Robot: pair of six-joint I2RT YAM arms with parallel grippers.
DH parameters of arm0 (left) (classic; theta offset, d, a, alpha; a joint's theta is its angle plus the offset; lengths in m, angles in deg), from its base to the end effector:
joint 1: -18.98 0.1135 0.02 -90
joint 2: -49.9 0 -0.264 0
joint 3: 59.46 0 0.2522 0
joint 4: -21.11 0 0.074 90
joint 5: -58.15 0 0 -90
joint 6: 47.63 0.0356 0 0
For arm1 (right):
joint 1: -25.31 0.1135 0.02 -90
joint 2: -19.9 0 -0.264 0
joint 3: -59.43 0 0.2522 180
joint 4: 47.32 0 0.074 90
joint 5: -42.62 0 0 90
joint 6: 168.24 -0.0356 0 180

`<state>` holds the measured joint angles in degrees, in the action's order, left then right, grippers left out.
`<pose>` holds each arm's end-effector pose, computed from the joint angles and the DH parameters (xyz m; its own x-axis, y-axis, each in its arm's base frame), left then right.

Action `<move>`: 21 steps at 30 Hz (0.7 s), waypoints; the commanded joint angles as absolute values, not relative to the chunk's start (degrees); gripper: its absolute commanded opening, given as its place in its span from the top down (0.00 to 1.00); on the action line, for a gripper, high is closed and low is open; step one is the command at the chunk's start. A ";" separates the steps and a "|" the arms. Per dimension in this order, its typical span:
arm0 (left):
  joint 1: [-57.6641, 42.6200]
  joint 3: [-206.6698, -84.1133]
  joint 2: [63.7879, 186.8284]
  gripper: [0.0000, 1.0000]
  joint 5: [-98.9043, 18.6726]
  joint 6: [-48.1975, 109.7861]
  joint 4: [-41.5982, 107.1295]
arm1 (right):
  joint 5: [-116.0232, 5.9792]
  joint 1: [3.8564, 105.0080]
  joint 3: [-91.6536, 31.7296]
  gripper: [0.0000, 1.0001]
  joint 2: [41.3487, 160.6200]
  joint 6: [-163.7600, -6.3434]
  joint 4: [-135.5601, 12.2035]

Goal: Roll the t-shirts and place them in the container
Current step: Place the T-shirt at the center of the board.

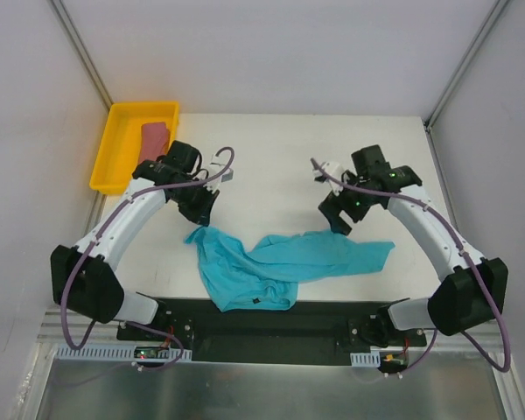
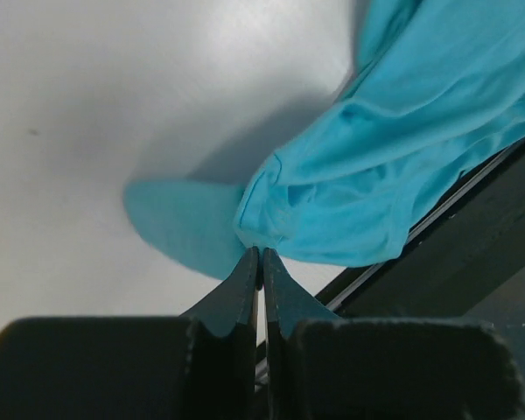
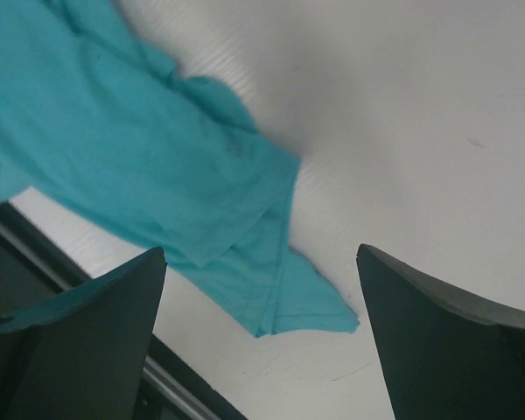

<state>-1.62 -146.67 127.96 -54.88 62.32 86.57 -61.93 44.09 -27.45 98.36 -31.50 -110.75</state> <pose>0.2512 -0.1093 0.3231 -0.5523 0.5431 -0.6325 0.7611 0.6381 -0.1167 0.2611 0.0982 0.3202 -0.2053 -0.8143 -0.5429 -0.8719 0.4042 -0.2766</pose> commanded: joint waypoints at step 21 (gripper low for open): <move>5.18 -178.87 161.20 1.00 -61.71 53.72 78.37 | -59.86 54.23 -24.46 0.16 107.44 -23.91 -109.86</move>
<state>5.31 -159.66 150.54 -54.62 56.37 81.39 -61.38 56.24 -21.22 106.40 -20.20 -110.60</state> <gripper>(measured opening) 0.008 0.841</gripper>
